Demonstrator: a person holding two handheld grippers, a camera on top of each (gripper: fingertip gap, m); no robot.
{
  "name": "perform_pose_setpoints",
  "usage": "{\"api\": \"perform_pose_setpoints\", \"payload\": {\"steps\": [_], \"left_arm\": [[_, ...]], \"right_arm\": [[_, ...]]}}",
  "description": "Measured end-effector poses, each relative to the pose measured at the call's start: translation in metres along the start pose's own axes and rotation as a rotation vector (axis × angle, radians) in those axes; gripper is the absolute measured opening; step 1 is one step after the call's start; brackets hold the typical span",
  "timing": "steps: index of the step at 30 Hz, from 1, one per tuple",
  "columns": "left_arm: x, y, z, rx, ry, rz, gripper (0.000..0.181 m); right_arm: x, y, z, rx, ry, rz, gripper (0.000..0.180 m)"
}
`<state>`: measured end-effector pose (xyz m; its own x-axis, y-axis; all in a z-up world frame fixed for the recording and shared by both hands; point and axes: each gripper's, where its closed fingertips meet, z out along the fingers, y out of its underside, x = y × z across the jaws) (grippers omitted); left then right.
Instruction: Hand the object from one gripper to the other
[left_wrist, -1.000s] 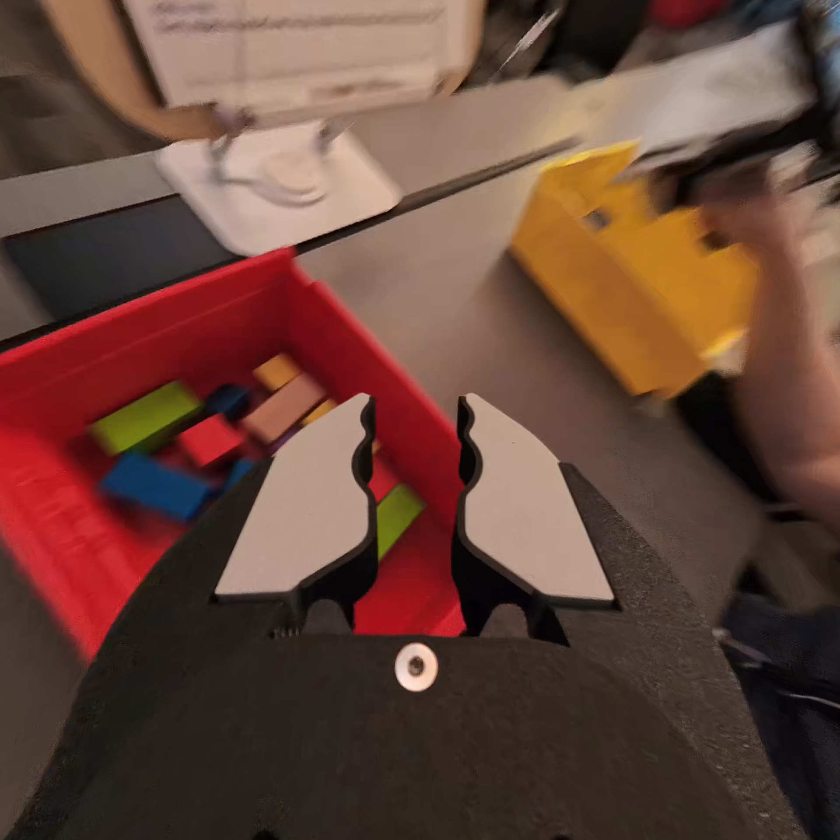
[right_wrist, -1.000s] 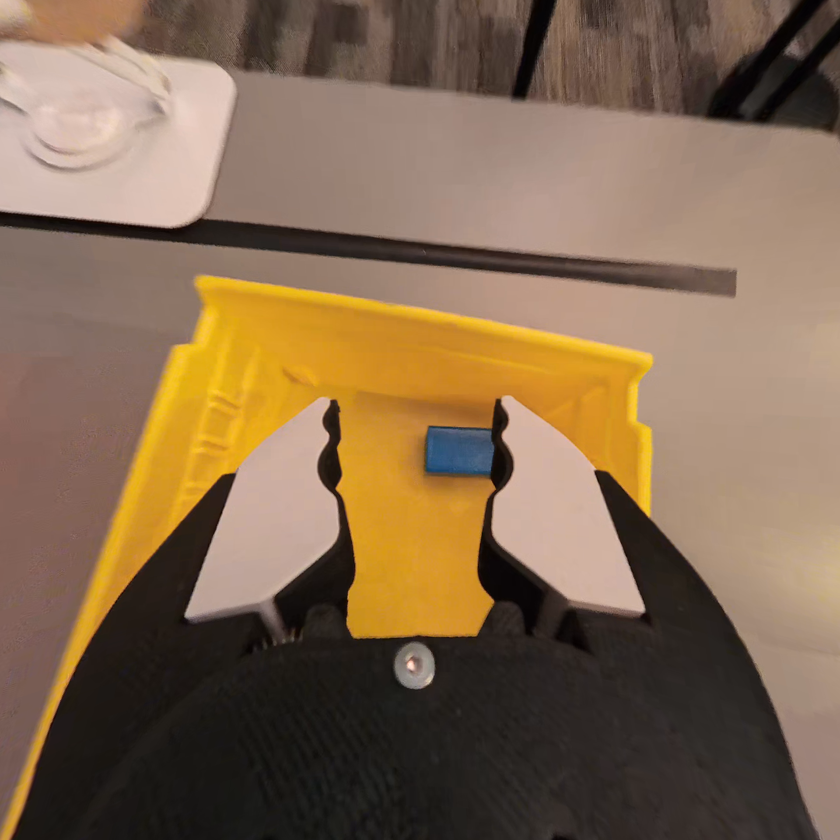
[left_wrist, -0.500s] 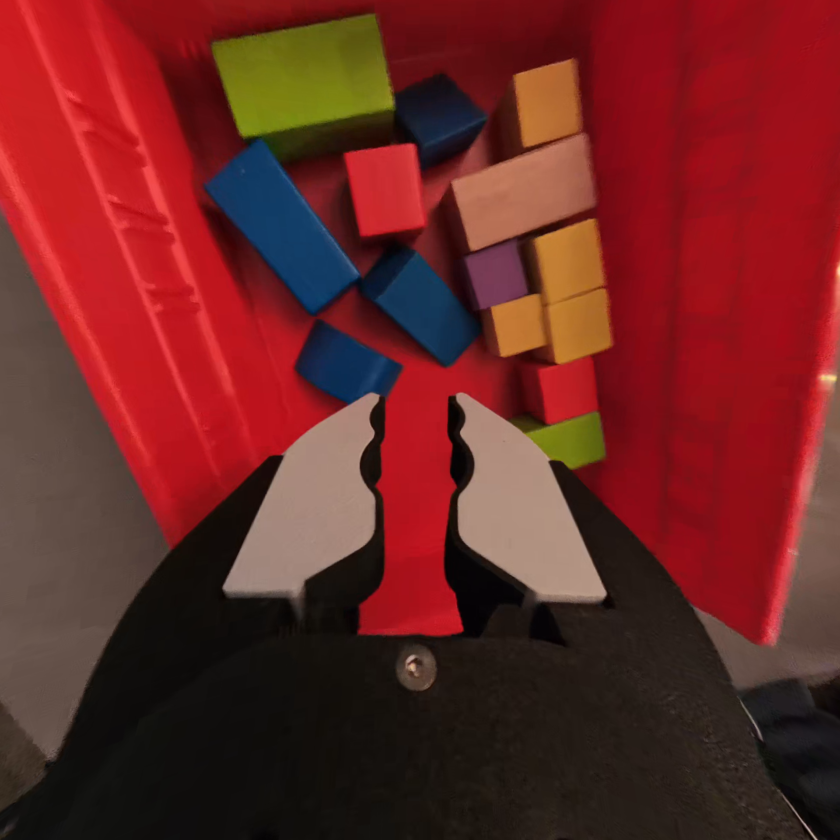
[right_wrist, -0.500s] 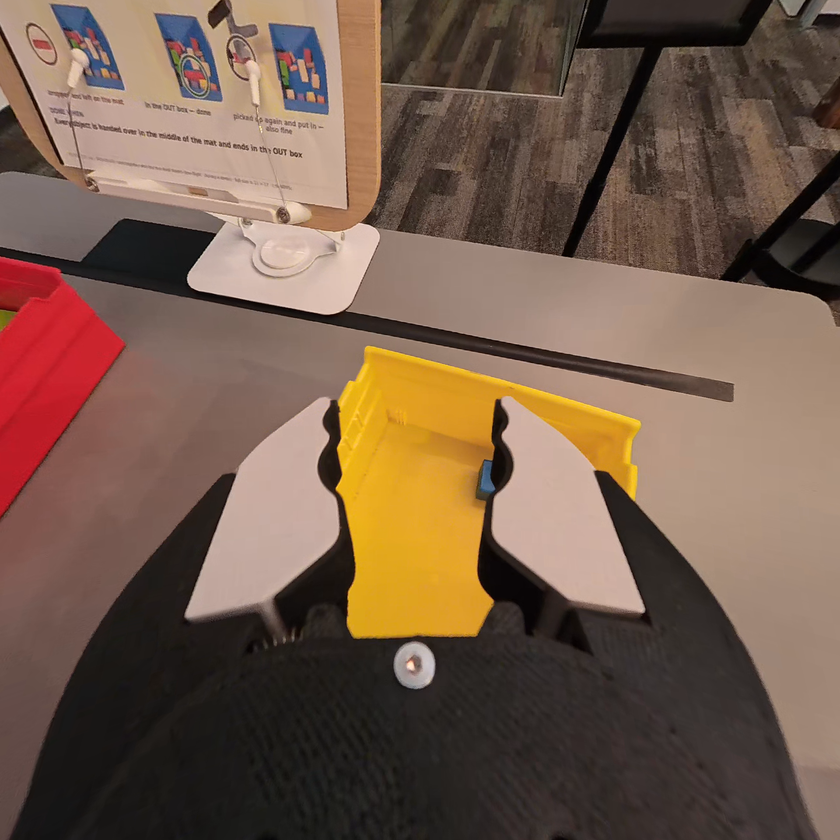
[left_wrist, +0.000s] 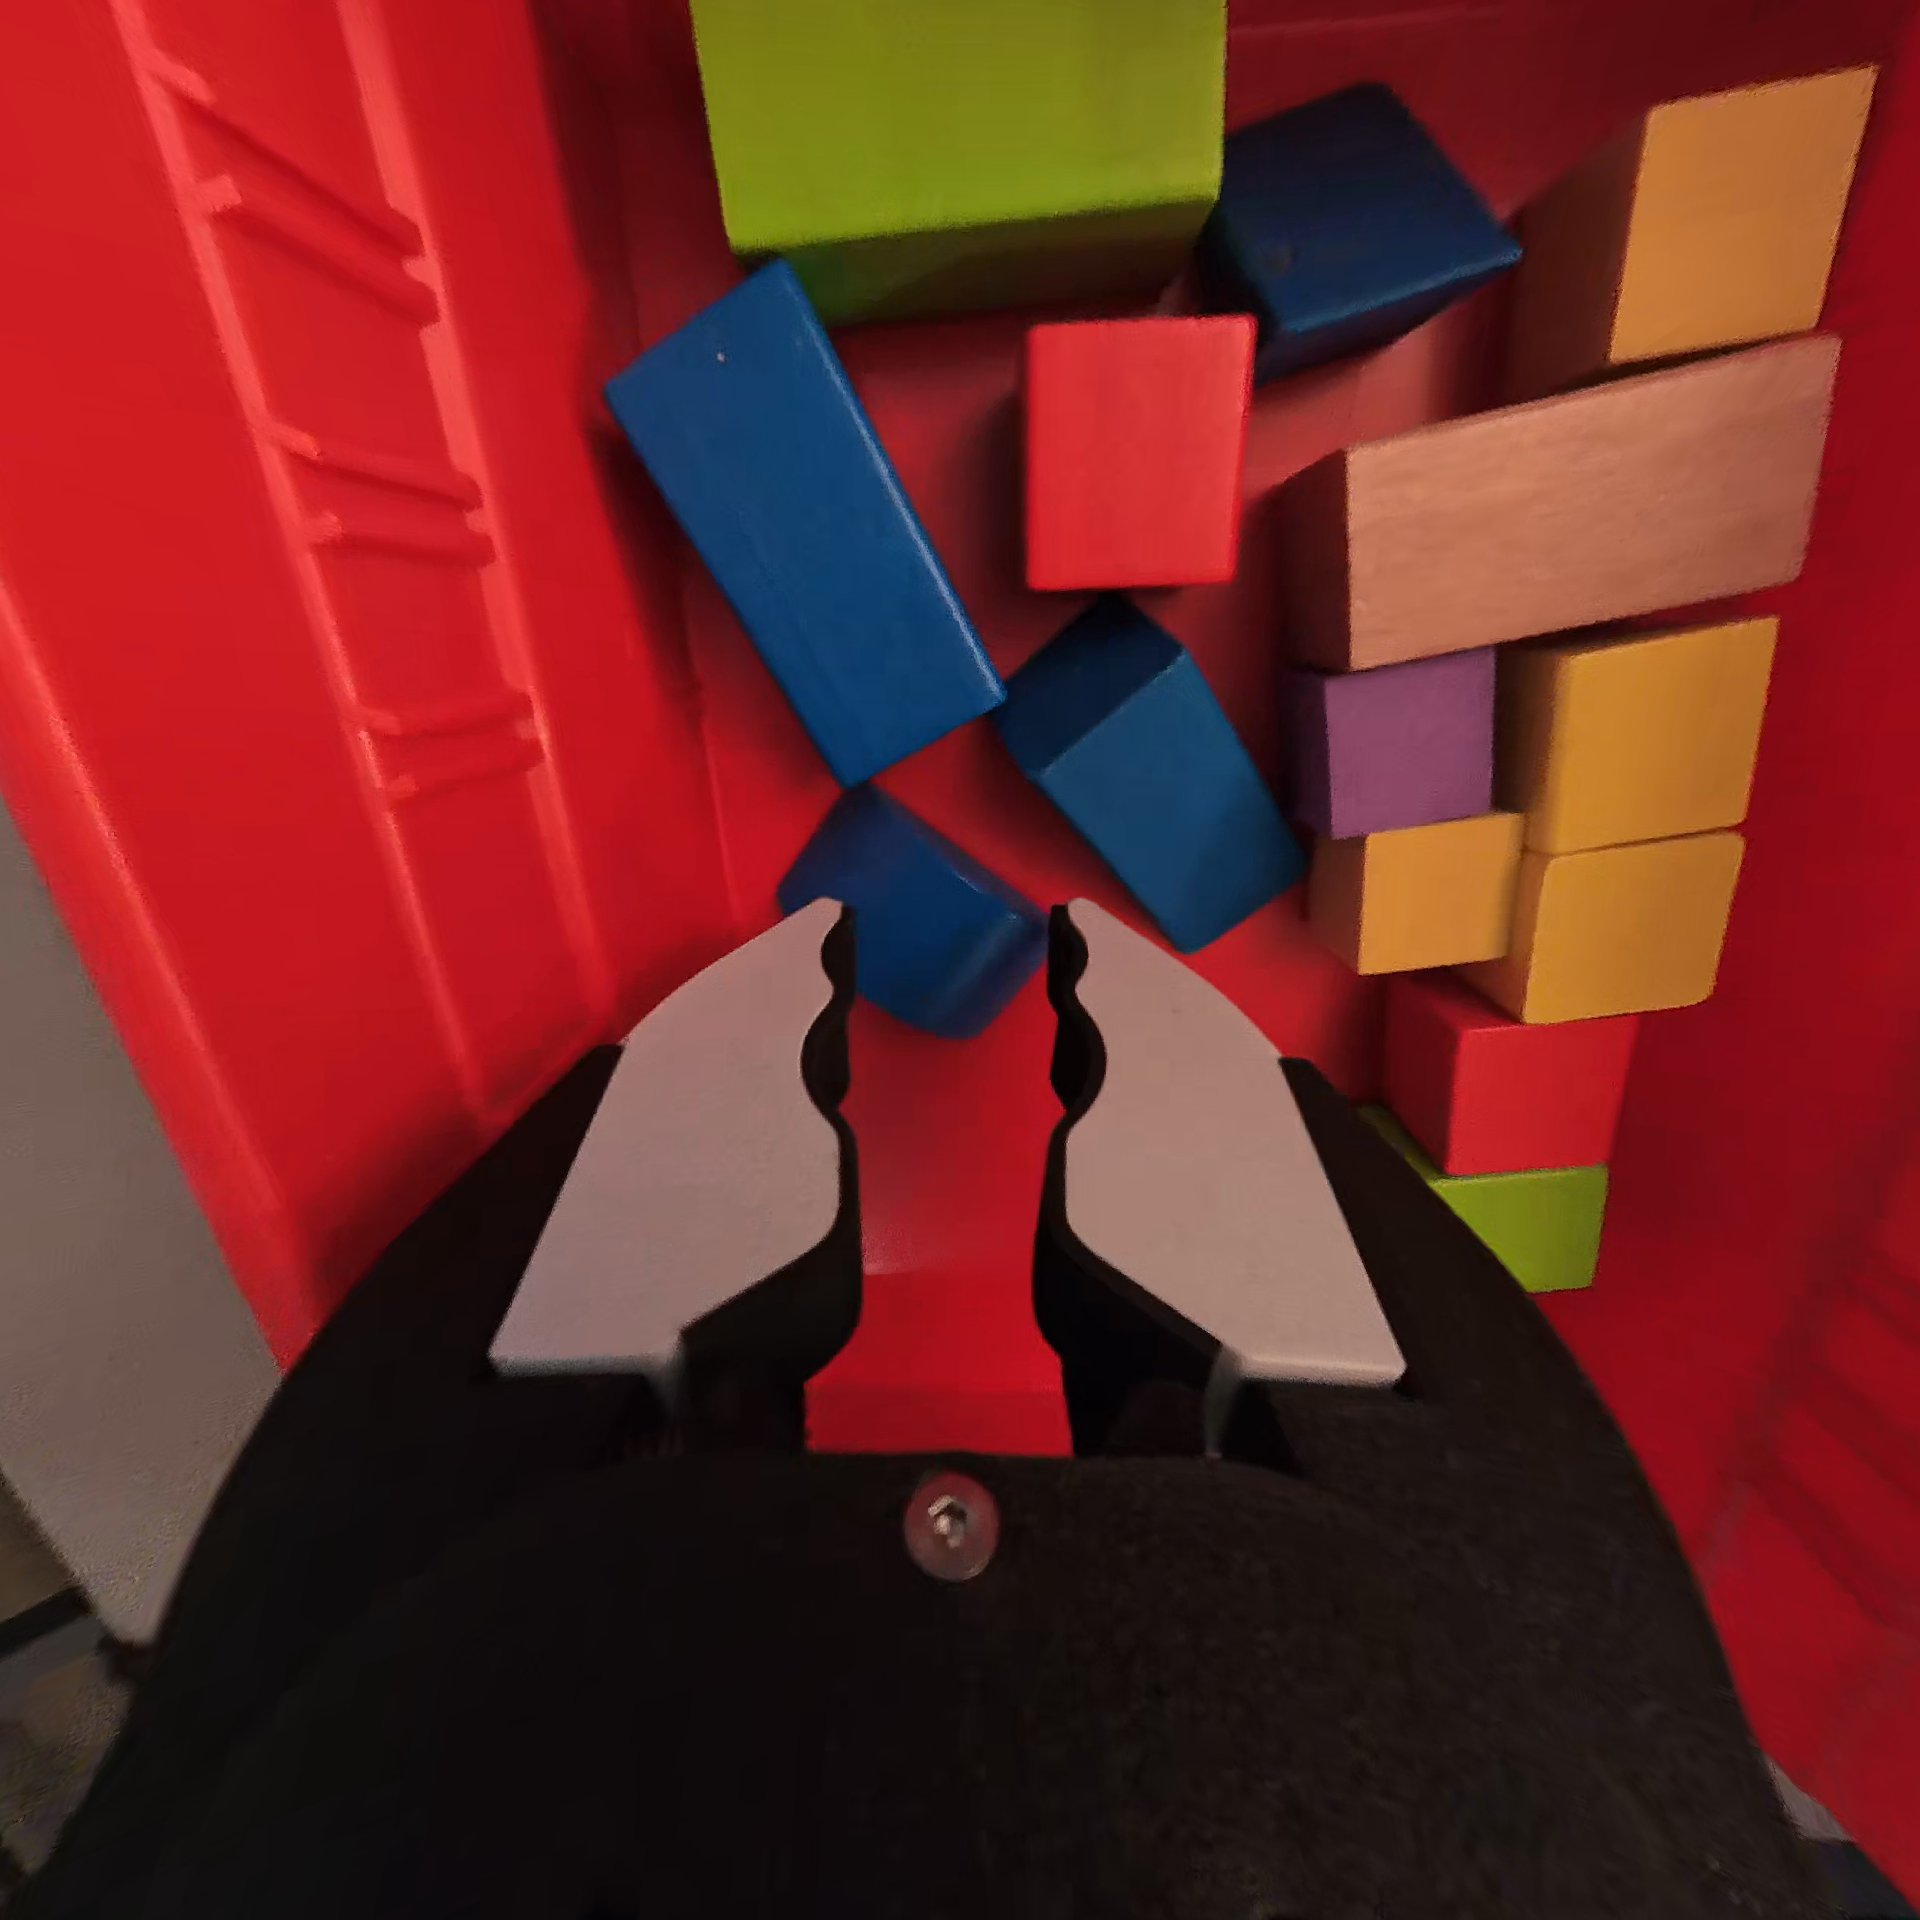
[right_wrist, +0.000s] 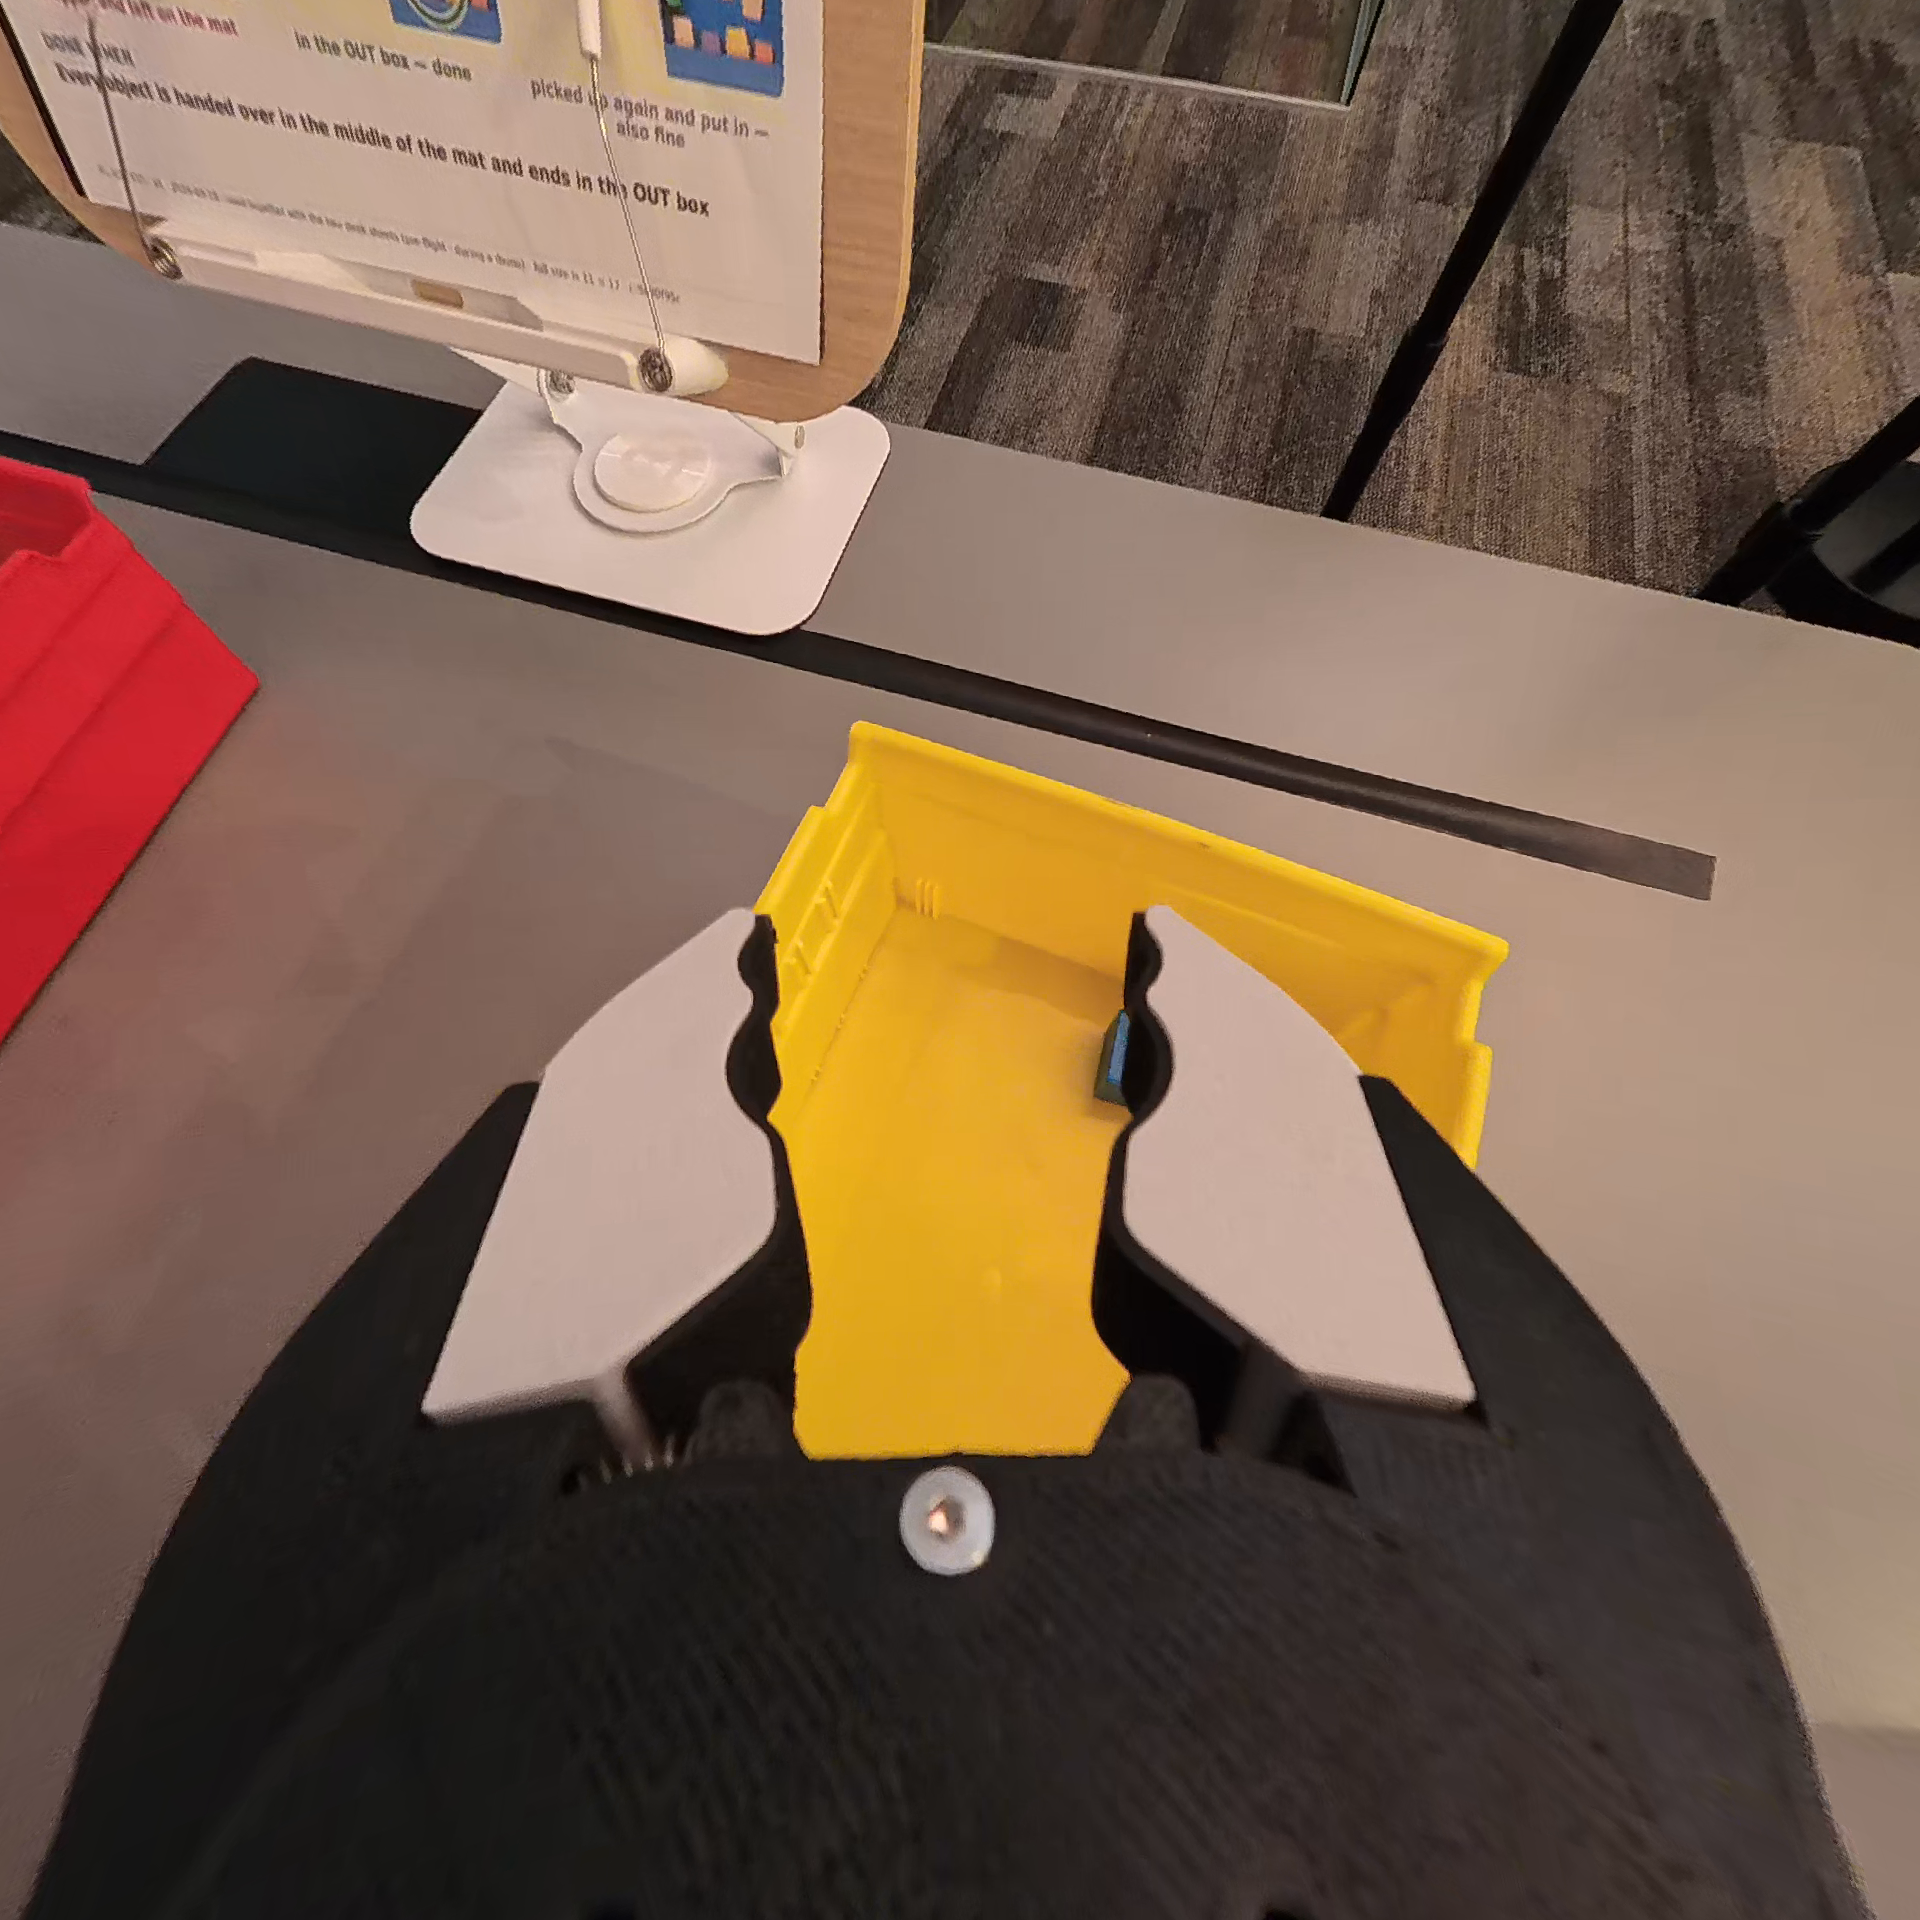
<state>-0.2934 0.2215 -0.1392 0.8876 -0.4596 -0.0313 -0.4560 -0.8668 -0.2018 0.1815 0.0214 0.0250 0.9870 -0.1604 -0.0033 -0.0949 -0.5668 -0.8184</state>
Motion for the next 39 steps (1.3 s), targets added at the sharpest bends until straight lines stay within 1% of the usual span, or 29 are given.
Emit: {"api": "perform_pose_setpoints", "payload": {"steps": [3,7,15,19,22,25,31,36,39], "left_arm": [[-0.003,-0.002,0.001,0.009,0.01,-0.03,0.031],[-0.004,-0.001,0.001,0.008,0.009,-0.039,0.031],[-0.004,0.014,-0.003,-0.072,-0.042,0.002,0.031],[-0.005,0.014,-0.008,-0.066,-0.065,-0.001,0.038],[-0.008,0.021,-0.004,-0.108,-0.07,-0.009,0.047],[-0.007,0.025,0.002,-0.137,-0.064,-0.016,0.05],[-0.005,0.025,0.006,-0.147,-0.036,-0.018,0.049],[-0.006,0.024,0.006,-0.147,-0.039,0.048,0.048],[-0.005,0.02,0.007,-0.123,-0.025,0.002,0.048]], "right_arm": [[-0.001,0.003,0.002,-0.02,-0.001,-0.011,0.066],[-0.003,0.004,0.003,-0.03,0.003,-0.031,0.066],[-0.006,0.008,0.006,-0.058,0.005,-0.068,0.065],[-0.007,0.01,0.007,-0.069,0.004,-0.08,0.066],[-0.008,0.011,0.007,-0.075,0.003,-0.093,0.066],[-0.009,0.011,0.007,-0.08,0.004,-0.101,0.066],[-0.01,0.012,0.007,-0.088,0.005,-0.117,0.065],[-0.014,0.015,0.01,-0.109,0.001,-0.138,0.066],[-0.014,0.018,0.012,-0.125,0.008,-0.156,0.066]]}}
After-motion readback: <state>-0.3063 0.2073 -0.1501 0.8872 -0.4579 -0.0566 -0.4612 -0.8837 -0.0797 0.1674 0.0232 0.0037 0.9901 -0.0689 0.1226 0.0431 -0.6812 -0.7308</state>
